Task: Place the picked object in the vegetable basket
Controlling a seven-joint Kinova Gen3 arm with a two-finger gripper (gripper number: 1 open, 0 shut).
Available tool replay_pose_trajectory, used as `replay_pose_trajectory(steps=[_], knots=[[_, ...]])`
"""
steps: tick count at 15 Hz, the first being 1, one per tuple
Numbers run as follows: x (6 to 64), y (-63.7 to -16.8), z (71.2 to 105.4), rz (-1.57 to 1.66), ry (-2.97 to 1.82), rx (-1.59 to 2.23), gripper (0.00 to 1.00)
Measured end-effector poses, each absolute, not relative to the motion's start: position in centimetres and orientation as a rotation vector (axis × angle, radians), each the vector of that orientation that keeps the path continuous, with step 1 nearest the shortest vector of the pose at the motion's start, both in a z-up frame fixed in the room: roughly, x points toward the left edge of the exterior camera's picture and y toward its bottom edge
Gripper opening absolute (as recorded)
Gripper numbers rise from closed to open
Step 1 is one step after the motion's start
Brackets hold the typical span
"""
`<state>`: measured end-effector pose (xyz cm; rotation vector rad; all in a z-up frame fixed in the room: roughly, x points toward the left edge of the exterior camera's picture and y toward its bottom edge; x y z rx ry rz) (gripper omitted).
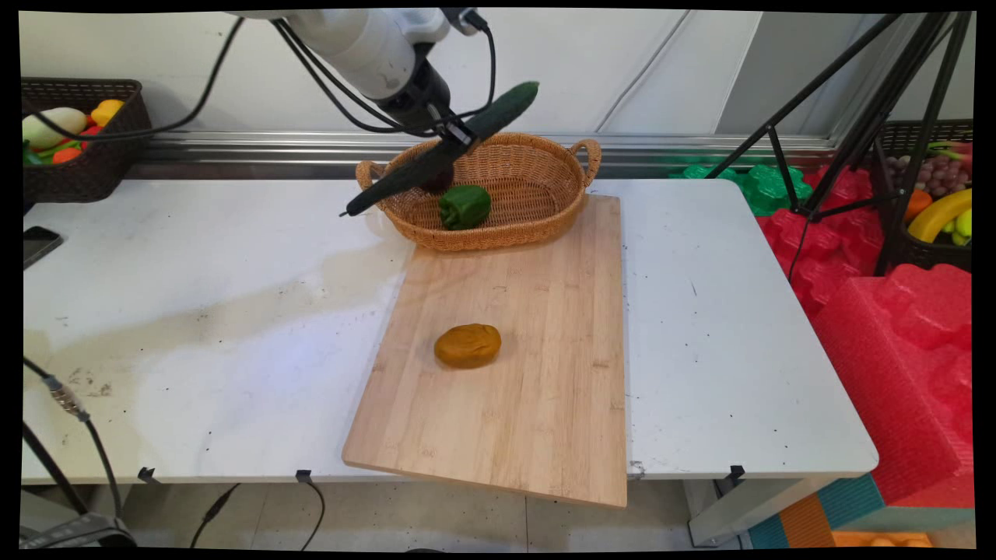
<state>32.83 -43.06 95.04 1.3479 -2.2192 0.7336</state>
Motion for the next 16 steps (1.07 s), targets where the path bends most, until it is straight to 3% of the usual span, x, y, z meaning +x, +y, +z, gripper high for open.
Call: replay_pose_trajectory(steps=[14,15,16], knots=[[28.2,-49.8,89.9,0.568,-2.325,1.404,0.00],[28.0,-50.1,89.8,0.560,-2.326,1.406,1.00],[27.9,-50.2,89.7,0.555,-2.327,1.407,1.00]])
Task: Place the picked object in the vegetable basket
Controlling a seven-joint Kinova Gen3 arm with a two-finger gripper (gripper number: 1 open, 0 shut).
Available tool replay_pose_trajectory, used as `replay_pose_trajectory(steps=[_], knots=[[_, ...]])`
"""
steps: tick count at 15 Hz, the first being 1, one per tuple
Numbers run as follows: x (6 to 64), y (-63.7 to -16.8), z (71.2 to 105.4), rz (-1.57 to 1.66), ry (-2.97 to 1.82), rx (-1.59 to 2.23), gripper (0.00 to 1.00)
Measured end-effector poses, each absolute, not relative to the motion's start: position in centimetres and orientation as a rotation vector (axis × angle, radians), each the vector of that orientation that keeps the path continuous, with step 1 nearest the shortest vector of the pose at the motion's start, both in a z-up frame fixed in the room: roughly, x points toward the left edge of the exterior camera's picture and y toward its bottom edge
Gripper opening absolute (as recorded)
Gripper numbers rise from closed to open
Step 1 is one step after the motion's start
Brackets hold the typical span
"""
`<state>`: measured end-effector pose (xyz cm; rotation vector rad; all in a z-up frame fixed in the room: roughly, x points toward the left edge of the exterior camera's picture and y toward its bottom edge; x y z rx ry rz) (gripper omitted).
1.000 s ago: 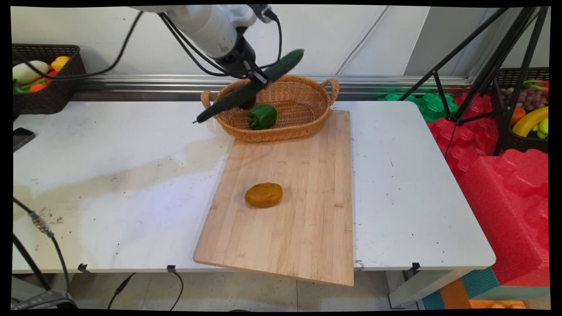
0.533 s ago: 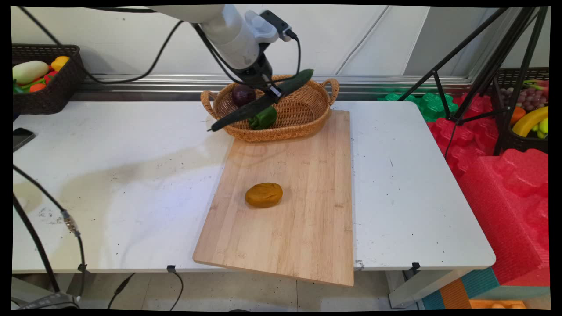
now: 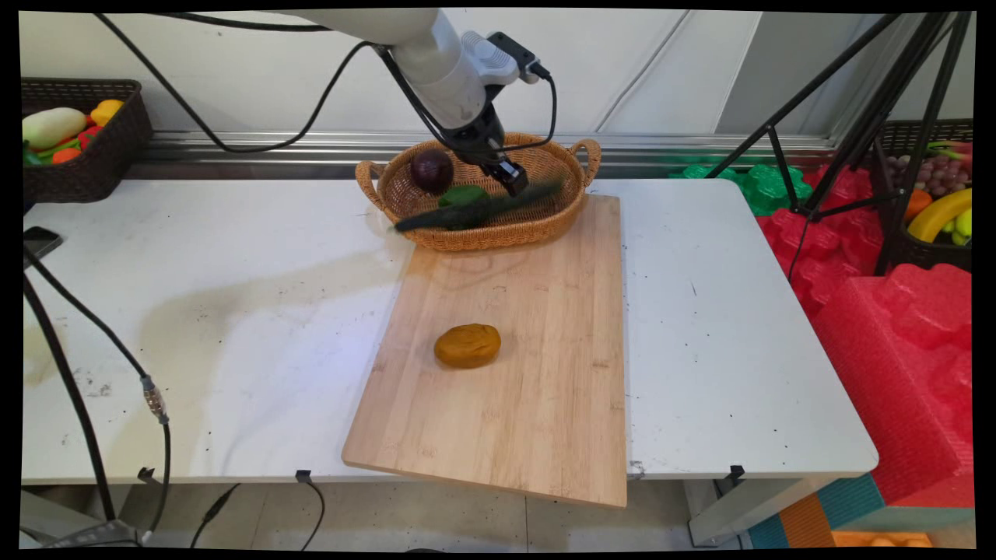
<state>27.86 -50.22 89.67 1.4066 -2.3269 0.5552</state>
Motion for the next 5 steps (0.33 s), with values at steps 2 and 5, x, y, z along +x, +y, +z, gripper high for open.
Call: replay_pose_trajectory(steps=[2,5], knots=[[27.57,-50.54,89.50,0.546,-2.329,1.406,1.00],[27.20,-50.90,89.44,0.540,-2.331,1.398,1.00]])
